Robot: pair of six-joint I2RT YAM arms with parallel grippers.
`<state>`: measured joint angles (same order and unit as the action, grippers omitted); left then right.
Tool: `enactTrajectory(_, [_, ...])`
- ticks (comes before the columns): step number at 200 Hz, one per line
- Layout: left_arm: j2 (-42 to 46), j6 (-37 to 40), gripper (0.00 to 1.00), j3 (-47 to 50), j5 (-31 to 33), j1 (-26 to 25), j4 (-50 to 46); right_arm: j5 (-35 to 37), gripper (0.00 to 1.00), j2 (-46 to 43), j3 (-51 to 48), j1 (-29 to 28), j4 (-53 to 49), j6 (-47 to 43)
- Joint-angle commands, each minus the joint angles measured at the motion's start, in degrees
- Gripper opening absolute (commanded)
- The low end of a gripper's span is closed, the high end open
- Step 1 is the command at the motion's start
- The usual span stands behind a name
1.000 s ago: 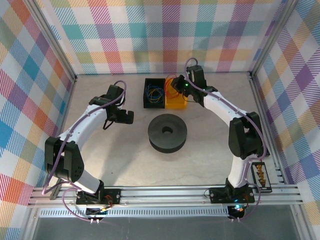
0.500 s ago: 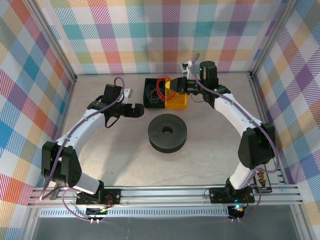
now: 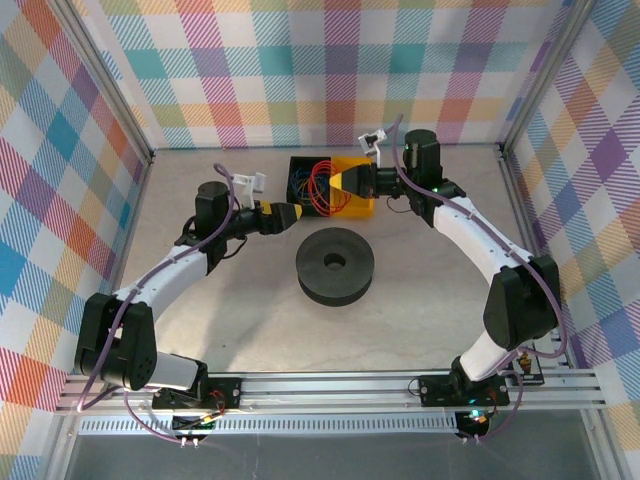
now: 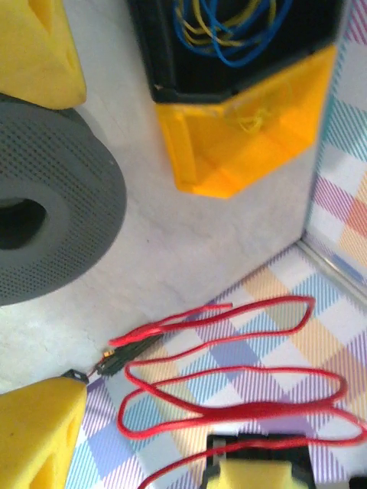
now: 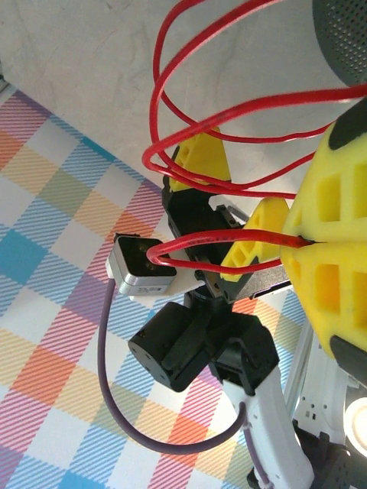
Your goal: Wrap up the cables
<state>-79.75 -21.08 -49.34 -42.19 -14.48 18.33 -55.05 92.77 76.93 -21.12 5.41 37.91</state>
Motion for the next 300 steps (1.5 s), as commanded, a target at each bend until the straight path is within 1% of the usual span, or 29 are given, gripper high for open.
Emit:
enactTrajectory(1, [0.82,-3.85,0.85,0.91,-4.65,0.42,10.68,-2.79,0.00,-0.78,-0.59,-0.47,6.39,2.82])
enactTrajectory(32, [-0.12,-5.64,0.79,1.05,-5.18,0.44,14.11,-3.39,0.00,-0.53,-0.63,-1.45,8.02,4.26])
enactTrajectory(52, [-1.17,-7.87,0.77,1.00,-6.00,0.42,17.44,-3.27,0.00,-0.29,-0.83,-2.15,8.75,4.65])
enactTrajectory(77, [-2.72,-9.74,0.72,1.08,-7.04,0.47,20.71,-3.57,0.00,0.59,-0.90,-2.99,11.37,6.52])
enactTrajectory(93, [-3.52,-9.99,0.65,1.13,-7.09,0.48,21.48,-3.52,0.00,1.04,-0.55,-3.69,12.31,7.16])
enactTrajectory(129, [-4.10,-10.52,0.57,1.36,-7.19,0.51,22.41,-3.74,0.00,1.70,0.34,-5.04,13.23,7.92])
enactTrajectory(165, [-4.02,-10.71,0.42,1.39,-7.38,0.77,22.80,-3.82,0.00,2.44,0.68,-5.85,14.44,8.92])
enactTrajectory(197, [-4.06,-11.22,0.33,1.72,-7.49,1.11,23.67,-3.54,0.00,2.91,0.89,-6.38,15.46,9.64])
enactTrajectory(220, [-3.97,-11.73,0.22,2.06,-7.55,1.51,24.28,-3.31,0.00,3.02,1.06,-6.39,15.25,9.44])
enactTrajectory(248, [-3.34,-12.40,0.06,2.67,-7.68,2.25,24.89,-2.98,0.00,2.68,1.40,-6.43,13.19,7.90])
enactTrajectory(263, [-2.89,-12.56,0.00,3.10,-7.64,2.73,24.80,-2.71,0.00,2.49,1.46,-6.14,12.08,6.95])
enactTrajectory(283, [-1.97,-12.45,0.00,3.62,-7.57,3.61,24.02,-2.40,0.00,1.57,1.32,-5.14,9.70,5.21])
enactTrajectory(300, [-0.56,-11.60,0.00,3.81,-6.87,4.57,21.32,-1.82,0.00,-0.06,1.25,-3.37,5.31,1.59])
